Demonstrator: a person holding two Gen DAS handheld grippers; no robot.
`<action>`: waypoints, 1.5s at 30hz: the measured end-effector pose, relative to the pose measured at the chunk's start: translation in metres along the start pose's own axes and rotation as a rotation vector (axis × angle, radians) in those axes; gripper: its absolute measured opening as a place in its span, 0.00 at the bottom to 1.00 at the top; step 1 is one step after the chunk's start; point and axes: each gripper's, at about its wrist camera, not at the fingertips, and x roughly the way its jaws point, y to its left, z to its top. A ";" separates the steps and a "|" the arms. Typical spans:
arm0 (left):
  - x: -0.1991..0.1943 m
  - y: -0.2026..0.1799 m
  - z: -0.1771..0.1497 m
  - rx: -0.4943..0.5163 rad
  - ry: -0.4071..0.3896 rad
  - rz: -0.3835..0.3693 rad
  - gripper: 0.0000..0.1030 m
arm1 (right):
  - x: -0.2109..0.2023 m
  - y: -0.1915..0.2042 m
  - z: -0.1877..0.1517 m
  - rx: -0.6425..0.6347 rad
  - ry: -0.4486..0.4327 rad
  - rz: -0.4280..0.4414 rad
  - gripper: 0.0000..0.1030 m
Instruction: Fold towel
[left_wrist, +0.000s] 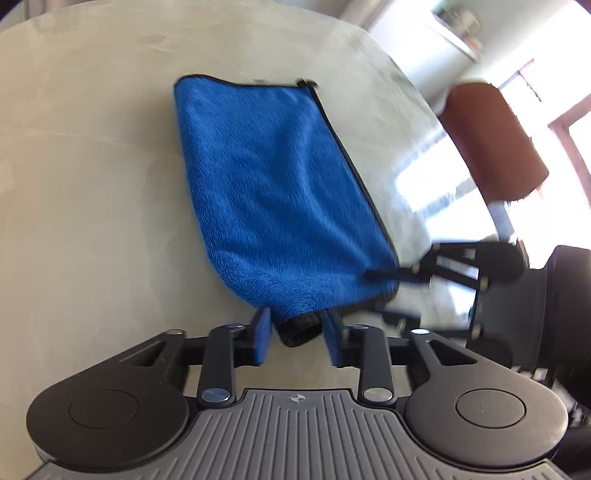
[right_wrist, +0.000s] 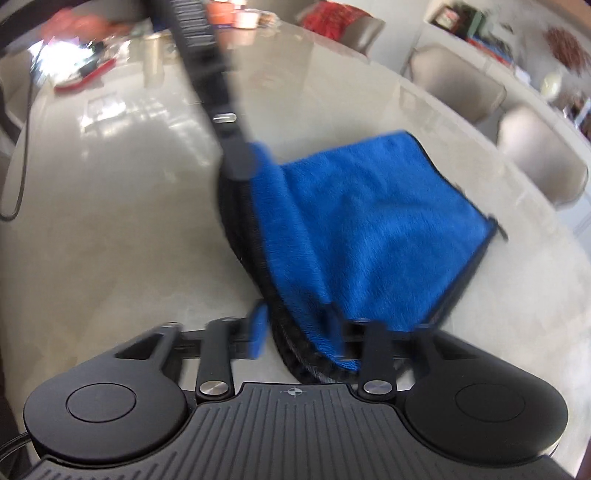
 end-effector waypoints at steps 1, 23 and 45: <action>-0.001 -0.004 -0.003 0.046 0.007 0.010 0.44 | -0.002 -0.004 -0.002 0.011 -0.001 -0.004 0.20; 0.057 -0.083 -0.027 0.669 -0.095 0.270 0.55 | 0.003 -0.070 -0.002 0.421 -0.033 0.149 0.15; 0.047 -0.056 0.001 0.439 -0.093 0.237 0.08 | -0.003 -0.058 0.001 0.234 0.001 0.164 0.47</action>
